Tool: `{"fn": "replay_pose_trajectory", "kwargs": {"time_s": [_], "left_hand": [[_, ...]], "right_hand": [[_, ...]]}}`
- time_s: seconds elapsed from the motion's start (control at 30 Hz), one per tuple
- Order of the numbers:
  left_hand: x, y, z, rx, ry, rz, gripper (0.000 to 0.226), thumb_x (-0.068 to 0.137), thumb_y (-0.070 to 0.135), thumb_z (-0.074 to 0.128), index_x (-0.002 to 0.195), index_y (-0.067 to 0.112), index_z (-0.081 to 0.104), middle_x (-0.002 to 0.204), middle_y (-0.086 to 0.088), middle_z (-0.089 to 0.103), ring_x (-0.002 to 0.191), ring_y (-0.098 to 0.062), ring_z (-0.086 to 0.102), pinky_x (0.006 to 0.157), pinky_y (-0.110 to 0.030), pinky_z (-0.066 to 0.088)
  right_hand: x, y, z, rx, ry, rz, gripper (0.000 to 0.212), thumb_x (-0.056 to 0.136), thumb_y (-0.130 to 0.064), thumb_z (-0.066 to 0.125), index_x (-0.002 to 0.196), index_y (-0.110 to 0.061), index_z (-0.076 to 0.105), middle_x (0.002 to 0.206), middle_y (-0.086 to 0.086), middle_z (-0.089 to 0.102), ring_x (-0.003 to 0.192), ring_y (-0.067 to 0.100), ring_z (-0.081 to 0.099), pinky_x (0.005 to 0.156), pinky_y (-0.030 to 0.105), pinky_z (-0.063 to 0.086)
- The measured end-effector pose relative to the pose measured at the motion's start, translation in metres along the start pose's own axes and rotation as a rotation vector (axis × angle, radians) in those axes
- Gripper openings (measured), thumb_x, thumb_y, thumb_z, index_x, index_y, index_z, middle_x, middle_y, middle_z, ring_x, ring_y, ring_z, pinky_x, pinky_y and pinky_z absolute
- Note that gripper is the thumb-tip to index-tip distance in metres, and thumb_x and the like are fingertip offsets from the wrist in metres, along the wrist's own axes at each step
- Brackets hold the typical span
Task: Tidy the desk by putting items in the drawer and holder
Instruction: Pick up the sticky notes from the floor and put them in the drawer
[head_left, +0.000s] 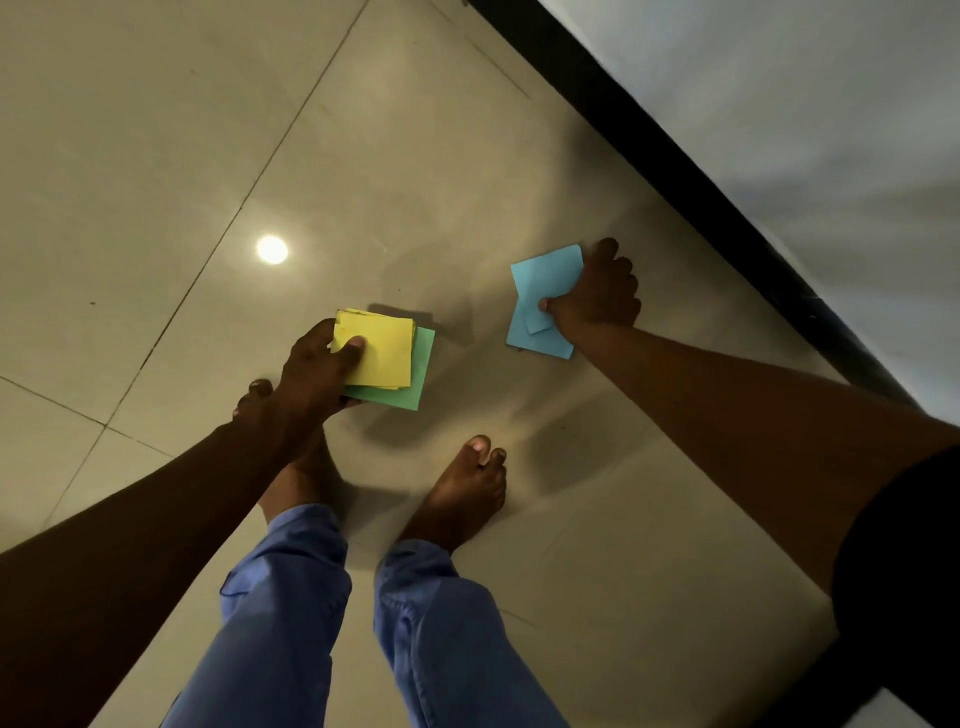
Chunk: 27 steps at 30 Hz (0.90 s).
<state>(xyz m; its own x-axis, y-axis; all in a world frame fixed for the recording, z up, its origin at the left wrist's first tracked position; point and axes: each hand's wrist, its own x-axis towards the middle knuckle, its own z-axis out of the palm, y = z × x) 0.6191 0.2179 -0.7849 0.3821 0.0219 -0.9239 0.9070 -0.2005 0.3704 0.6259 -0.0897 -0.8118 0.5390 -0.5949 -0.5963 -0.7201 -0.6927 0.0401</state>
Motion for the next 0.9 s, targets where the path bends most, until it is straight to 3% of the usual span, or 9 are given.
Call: {"fn": "replay_pose_trajectory", "kwargs": {"time_s": [0.3,0.43,0.57,0.7,0.9], "left_hand": [[0.003,0.002,0.008,0.014,-0.024,0.016,0.037,0.104,0.026,0.055,0.141,0.019,0.052,0.141,-0.014,0.052,0.124,-0.034,0.057,0.081,-0.044,0.057],[0.002,0.003,0.012,0.026,-0.040,0.021,0.037,0.104,0.025,0.056,0.140,0.018,0.053,0.141,-0.014,0.052,0.124,-0.035,0.057,0.083,-0.046,0.057],[0.001,0.005,0.013,0.059,-0.055,0.027,0.035,0.104,0.025,0.057,0.137,0.017,0.055,0.141,-0.017,0.053,0.124,-0.037,0.057,0.091,-0.054,0.056],[-0.002,0.007,0.017,0.067,-0.068,0.034,0.030,0.104,0.024,0.056,0.134,0.017,0.056,0.139,-0.018,0.053,0.120,-0.035,0.057,0.083,-0.045,0.058],[-0.003,0.013,0.022,0.072,-0.086,0.050,0.027,0.105,0.022,0.055,0.131,0.019,0.056,0.133,-0.016,0.054,0.111,-0.030,0.057,0.075,-0.038,0.057]], "right_hand": [[0.007,0.010,-0.003,-0.105,-0.037,-0.082,0.079,0.074,-0.051,0.084,0.137,-0.019,0.049,0.136,0.012,0.050,0.126,0.032,0.047,0.099,0.046,0.042],[-0.001,0.018,-0.001,-0.010,0.007,-0.092,0.050,0.092,-0.042,0.069,0.132,-0.018,0.052,0.132,0.010,0.056,0.123,0.031,0.051,0.098,0.045,0.040],[-0.014,0.026,-0.006,0.220,0.024,-0.057,0.021,0.096,-0.032,0.065,0.112,-0.019,0.060,0.117,0.001,0.067,0.108,0.024,0.064,0.099,0.044,0.046],[-0.030,0.044,0.000,0.469,-0.017,0.050,0.025,0.094,-0.026,0.069,0.113,-0.011,0.065,0.116,0.007,0.069,0.104,0.024,0.068,0.082,0.038,0.059],[-0.033,0.053,0.025,0.734,-0.132,0.328,0.031,0.091,-0.023,0.075,0.116,-0.005,0.069,0.113,0.010,0.070,0.098,0.022,0.067,0.079,0.033,0.055]]}}
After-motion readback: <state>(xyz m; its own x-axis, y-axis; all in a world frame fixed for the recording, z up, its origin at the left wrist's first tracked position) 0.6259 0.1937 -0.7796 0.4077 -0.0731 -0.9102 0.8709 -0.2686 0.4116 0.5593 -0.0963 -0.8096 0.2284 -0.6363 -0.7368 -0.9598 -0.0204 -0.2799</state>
